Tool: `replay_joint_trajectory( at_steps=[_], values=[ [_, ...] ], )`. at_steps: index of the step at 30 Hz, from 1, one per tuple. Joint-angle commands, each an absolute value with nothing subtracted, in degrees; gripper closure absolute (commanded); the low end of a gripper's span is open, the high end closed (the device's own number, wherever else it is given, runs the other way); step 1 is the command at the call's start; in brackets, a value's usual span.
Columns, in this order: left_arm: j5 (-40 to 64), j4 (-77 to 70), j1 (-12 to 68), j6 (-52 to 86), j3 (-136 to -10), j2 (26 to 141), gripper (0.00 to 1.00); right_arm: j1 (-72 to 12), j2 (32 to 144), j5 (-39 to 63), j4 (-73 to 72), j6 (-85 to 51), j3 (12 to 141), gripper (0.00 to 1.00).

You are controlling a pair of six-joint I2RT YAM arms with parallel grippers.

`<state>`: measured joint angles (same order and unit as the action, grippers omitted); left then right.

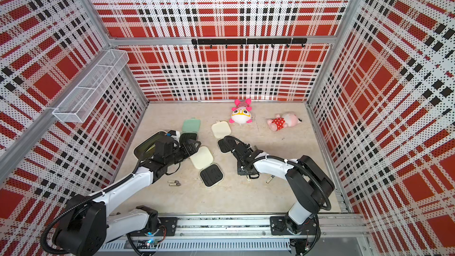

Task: Organize nail clipper sets
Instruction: Pick up the nail clipper from the center of the board.

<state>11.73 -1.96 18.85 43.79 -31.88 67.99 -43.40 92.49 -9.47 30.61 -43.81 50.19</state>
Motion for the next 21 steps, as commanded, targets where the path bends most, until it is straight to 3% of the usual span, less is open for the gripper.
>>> replay_joint_trajectory(
  at_steps=[1, 7, 21],
  values=[
    [11.38, 0.46, 19.07, 42.2, -31.38, 67.67, 0.01, -43.69, 92.84, -10.06, 31.56, -43.57, 50.69, 0.69],
    [11.15, 3.09, 19.06, 40.96, -31.73, 68.55, 0.02, -43.73, 92.33, -8.97, 30.48, -43.0, 50.09, 0.82],
    [12.35, 9.46, 24.83, 40.6, -30.1, 69.09, 0.01, -44.65, 90.66, -9.62, 31.87, -40.97, 51.88, 0.88]
  ],
)
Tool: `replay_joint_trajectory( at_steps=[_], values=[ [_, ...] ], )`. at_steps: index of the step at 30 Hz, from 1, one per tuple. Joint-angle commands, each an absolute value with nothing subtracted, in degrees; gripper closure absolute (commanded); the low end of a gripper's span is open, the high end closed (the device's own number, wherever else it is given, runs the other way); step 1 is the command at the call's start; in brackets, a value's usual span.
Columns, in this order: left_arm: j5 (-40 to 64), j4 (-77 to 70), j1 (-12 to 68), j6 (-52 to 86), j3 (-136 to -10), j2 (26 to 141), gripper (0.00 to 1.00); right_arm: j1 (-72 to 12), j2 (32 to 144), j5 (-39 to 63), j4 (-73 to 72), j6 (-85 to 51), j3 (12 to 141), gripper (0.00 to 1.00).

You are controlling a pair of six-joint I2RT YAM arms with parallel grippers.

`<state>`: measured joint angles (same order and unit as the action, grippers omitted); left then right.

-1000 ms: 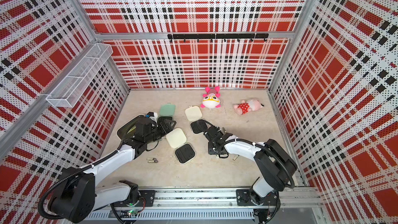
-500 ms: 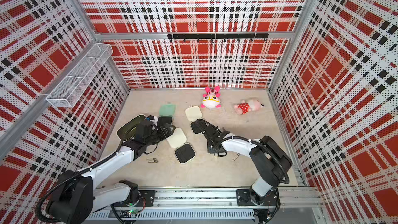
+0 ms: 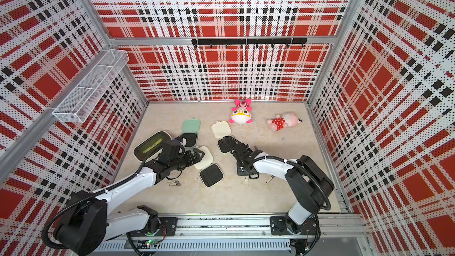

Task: Organize nail clipper sets
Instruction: Pick up the nail clipper from the center of the board.

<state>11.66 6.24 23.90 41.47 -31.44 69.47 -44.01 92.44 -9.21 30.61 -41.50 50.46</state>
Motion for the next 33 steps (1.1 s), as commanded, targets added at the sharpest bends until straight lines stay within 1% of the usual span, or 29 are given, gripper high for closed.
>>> replay_joint_trajectory(
  at_steps=[1, 9, 19, 25, 33],
  values=[
    [12.79, 9.57, 25.21, 40.76, -29.48, 68.94, 0.01, -44.65, 90.44, -9.67, 31.96, -40.97, 51.77, 0.88],
    [13.27, 7.72, 29.31, 43.32, -27.87, 69.83, 0.02, -44.65, 89.03, -10.82, 32.62, -41.27, 51.42, 0.88],
    [14.06, 0.75, 35.79, 48.46, -27.95, 74.85, 0.02, -44.65, 86.85, -12.76, 33.63, -41.16, 51.42, 0.87],
    [14.16, -2.37, 36.81, 50.27, -29.03, 76.83, 0.02, -44.65, 86.24, -13.27, 33.8, -41.13, 51.23, 0.87],
    [12.55, -2.57, 36.41, 48.97, -32.68, 80.67, 0.02, -44.65, 84.9, -13.91, 33.9, -40.77, 51.32, 0.87]
  ],
)
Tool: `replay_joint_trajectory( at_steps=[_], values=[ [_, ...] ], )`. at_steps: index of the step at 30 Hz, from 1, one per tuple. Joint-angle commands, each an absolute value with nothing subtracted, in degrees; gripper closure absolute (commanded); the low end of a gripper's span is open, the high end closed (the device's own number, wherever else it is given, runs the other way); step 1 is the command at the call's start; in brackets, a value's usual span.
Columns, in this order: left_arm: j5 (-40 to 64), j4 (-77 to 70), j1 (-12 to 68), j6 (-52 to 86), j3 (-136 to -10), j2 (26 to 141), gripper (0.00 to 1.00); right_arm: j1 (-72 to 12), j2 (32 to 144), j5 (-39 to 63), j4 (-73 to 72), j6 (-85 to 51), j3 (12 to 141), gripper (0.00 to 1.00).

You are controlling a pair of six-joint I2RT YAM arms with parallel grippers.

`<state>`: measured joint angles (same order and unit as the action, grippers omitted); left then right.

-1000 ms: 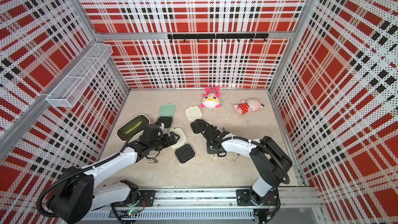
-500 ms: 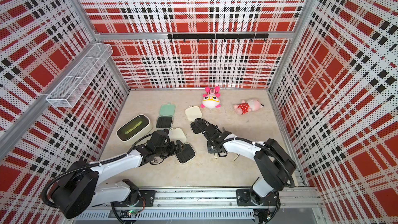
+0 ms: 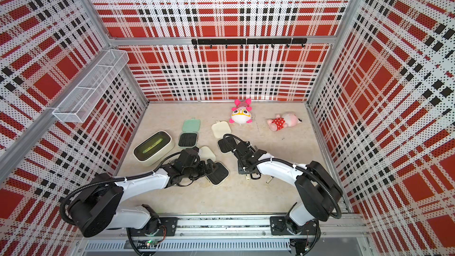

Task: Organize nail clipper sets
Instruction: Pick up the nail clipper from the center of the board.

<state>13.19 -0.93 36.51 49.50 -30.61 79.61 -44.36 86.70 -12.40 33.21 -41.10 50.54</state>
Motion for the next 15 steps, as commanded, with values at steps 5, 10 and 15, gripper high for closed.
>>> replay_joint_trajectory(
  at_steps=[5, 10, 15],
  values=[
    [13.0, -3.93, 34.95, 48.25, -34.62, 83.11, 0.02, -44.65, 84.89, -13.89, 33.83, -40.57, 51.28, 0.87],
    [13.56, -3.15, 34.85, 47.58, -36.43, 84.2, 0.0, -44.65, 84.3, -14.15, 33.43, -40.07, 51.5, 0.88],
    [14.56, 2.17, 32.14, 44.81, -36.13, 79.98, 0.07, -44.65, 83.24, -14.04, 32.13, -38.56, 51.97, 0.89]
  ],
)
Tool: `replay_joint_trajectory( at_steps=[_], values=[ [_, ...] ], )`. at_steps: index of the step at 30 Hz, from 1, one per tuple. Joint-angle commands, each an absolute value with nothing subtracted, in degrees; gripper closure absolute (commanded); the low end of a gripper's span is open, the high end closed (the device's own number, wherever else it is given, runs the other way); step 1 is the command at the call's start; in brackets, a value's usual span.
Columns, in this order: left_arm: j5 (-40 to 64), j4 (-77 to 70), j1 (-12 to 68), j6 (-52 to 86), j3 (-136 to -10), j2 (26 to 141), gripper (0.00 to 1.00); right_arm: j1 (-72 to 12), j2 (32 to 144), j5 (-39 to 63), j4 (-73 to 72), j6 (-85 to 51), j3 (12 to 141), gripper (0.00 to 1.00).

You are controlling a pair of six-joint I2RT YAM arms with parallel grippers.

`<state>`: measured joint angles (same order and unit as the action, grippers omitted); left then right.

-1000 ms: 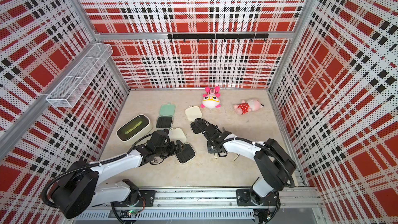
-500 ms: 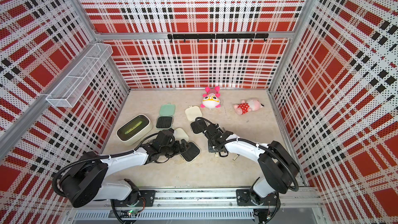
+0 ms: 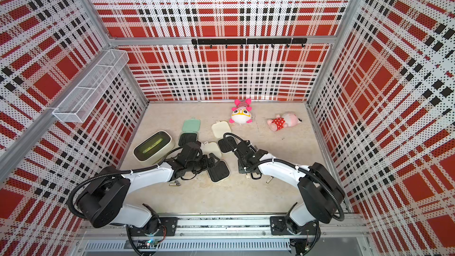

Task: Organize nail clipper sets
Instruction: Pick up the nail clipper from the center of the board, then place the nail clipper in the storage box.

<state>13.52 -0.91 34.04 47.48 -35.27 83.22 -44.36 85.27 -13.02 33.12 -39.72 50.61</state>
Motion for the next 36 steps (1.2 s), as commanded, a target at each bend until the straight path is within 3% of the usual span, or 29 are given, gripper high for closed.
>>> replay_joint_trajectory(
  at_steps=[1, 8, 14, 36],
  values=[
    [14.8, 3.42, 31.27, 44.06, -36.04, 79.0, 0.09, -44.65, 83.08, -13.94, 31.68, -38.19, 52.03, 0.89],
    [20.52, 5.31, 23.43, 39.5, -39.89, 78.76, 0.29, -46.91, 83.73, -14.67, 27.92, -35.68, 54.81, 0.91],
    [27.15, 0.96, 23.3, 39.33, -45.57, 86.52, 0.4, -50.22, 87.06, -17.38, 24.27, -33.8, 58.4, 0.92],
    [28.22, -5.22, 22.41, 39.89, -40.96, 94.12, 0.45, -51.76, 91.8, -15.15, 15.51, -28.65, 59.59, 0.93]
  ],
)
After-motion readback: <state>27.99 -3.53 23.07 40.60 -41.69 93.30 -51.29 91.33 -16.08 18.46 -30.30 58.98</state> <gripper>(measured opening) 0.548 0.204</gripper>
